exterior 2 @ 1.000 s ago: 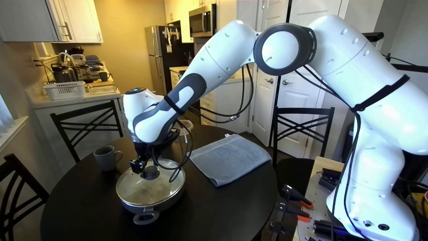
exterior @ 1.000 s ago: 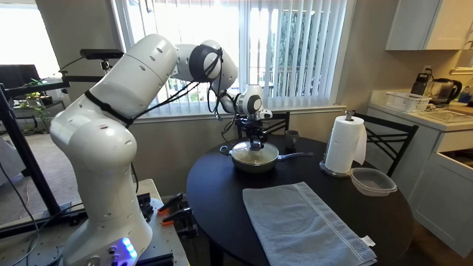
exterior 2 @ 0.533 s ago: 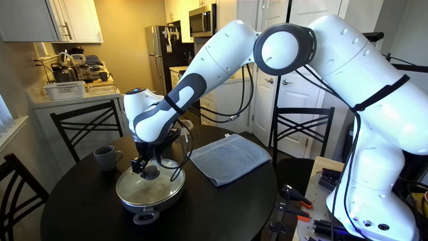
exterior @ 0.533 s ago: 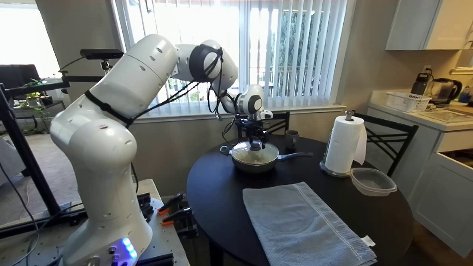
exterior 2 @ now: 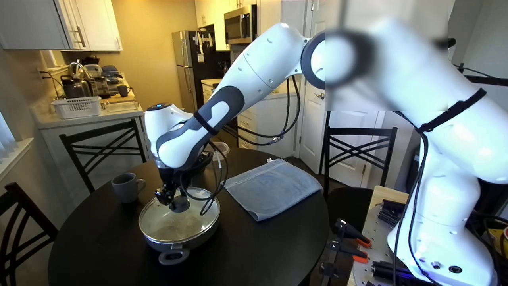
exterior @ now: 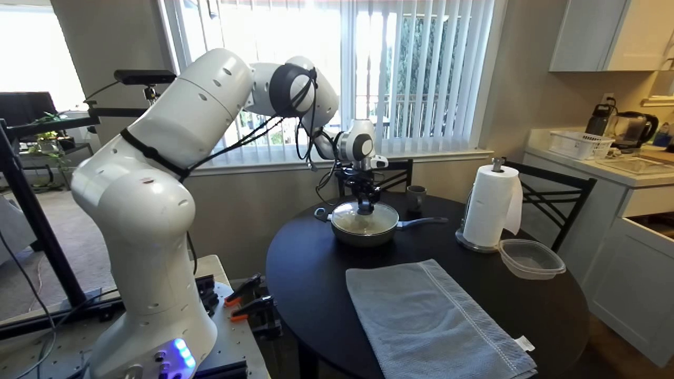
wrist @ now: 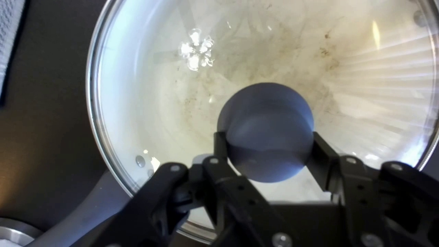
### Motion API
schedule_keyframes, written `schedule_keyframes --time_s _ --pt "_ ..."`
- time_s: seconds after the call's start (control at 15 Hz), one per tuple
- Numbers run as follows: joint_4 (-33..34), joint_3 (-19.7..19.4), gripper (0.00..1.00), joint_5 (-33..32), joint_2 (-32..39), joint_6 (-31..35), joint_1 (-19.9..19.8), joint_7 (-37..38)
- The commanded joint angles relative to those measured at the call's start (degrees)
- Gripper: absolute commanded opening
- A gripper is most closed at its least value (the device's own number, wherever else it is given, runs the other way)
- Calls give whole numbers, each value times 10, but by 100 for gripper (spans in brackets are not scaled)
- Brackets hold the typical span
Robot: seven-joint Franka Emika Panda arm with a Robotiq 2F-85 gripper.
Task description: Pick up the clear pan lid and put it on the blue towel
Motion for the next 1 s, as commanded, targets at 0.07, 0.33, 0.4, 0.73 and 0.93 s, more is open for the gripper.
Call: schedule_keyframes --time_s 0.07,0.33,0.4,0.73,0.93 --pt "7 -3 33 11 0 -24 2 7" --pt "5 -5 33 9 -3 -24 3 9" --pt "0 -5 33 9 -12 -22 5 12" --pt "-15 -9 33 2 -54 -34 18 26" --pt "-16 -14 33 -4 -75 -49 25 36"
